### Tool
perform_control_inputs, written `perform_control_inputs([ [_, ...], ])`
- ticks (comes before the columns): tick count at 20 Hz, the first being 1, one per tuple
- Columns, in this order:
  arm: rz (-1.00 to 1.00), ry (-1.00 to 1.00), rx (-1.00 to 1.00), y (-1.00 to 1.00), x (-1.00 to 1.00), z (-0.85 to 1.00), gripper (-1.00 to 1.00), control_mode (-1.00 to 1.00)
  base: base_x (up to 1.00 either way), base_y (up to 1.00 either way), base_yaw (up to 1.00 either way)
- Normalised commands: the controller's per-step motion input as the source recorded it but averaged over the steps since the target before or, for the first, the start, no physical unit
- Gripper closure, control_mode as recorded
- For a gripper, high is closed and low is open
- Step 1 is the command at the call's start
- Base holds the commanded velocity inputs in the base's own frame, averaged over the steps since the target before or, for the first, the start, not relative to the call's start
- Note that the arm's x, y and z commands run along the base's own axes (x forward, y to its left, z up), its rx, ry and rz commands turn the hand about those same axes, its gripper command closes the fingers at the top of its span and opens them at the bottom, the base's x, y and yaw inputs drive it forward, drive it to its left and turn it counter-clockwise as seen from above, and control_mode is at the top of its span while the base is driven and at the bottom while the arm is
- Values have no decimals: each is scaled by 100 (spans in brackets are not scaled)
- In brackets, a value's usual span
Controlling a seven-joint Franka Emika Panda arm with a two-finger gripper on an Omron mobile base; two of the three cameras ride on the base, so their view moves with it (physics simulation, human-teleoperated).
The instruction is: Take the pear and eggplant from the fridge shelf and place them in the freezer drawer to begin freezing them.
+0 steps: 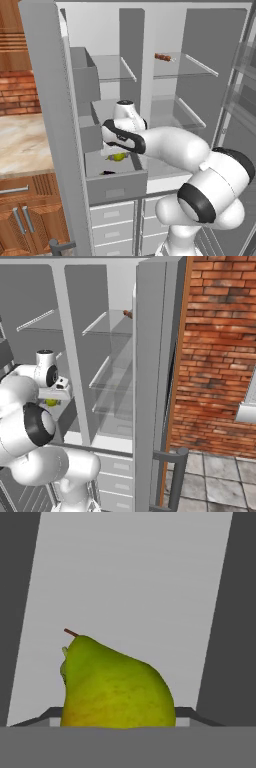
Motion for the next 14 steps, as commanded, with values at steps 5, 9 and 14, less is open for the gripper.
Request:
perform_control_inputs([
  [5,4,1,-2,7,0,-60,100,-100,0,0,0],
  [9,2,0,0,3,0,-44,100,-100,0,0,0],
  [14,3,0,0,5,-12,-52,100,-100,0,0,0],
])
